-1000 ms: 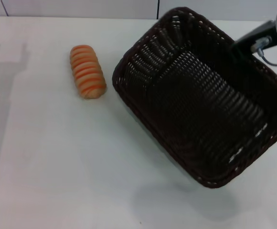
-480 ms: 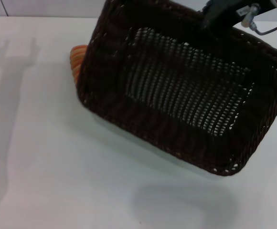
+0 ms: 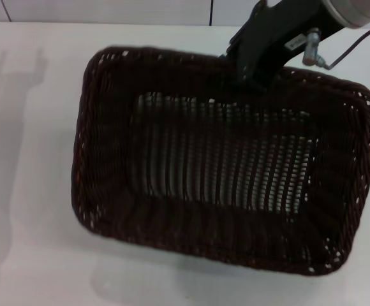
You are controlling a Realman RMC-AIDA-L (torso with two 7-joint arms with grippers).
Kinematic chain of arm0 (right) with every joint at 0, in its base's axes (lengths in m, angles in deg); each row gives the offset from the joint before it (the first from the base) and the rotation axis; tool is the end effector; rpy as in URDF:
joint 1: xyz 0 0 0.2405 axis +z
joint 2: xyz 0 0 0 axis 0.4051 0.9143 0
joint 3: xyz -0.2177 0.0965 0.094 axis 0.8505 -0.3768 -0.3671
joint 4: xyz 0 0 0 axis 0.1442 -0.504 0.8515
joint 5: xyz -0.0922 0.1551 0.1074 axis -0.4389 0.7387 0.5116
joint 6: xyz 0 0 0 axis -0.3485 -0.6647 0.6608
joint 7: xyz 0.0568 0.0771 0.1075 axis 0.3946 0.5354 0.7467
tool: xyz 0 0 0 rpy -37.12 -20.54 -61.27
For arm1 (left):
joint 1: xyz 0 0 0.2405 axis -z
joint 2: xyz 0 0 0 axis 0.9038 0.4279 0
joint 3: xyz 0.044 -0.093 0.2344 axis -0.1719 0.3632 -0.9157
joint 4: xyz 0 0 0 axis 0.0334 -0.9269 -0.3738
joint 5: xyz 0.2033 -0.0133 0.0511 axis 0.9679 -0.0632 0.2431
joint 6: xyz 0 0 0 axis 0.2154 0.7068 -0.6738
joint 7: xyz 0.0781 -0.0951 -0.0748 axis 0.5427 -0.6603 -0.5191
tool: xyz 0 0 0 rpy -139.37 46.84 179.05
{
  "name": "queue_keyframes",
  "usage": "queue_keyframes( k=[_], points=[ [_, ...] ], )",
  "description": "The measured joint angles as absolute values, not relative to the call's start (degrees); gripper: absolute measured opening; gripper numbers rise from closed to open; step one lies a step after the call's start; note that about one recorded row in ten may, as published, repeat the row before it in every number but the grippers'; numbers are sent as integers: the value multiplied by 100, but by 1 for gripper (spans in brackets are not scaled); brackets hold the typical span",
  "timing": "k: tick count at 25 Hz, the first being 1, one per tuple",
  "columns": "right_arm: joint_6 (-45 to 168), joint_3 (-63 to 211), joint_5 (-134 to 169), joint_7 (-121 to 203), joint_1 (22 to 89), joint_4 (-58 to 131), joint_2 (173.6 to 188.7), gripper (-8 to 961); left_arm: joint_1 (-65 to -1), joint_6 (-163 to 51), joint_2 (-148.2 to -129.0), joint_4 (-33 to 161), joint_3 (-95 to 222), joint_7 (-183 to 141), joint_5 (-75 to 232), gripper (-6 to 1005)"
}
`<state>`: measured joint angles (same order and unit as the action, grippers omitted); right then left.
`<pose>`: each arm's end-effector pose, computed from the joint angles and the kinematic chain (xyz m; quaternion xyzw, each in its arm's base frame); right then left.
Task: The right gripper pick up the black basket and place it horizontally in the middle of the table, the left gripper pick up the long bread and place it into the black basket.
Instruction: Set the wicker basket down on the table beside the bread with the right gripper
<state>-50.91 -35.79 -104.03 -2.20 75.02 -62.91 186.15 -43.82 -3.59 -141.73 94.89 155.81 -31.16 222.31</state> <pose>0.0149 0.3394 0.0335 -0.9867 0.0273 -0.1052 0.1209 -0.3006 0.3702 0.0665 -0.5688 -0.2213 -0.4060 0.6801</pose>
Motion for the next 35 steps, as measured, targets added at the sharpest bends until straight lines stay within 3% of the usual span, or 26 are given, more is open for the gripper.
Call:
queue_keyframes(
  k=[35],
  points=[
    [-4060, -2538, -11141, -771, 7918, -4391, 18683, 176, -4329, -266, -14185, 9467, 15639, -3165, 22261, 778]
  ],
)
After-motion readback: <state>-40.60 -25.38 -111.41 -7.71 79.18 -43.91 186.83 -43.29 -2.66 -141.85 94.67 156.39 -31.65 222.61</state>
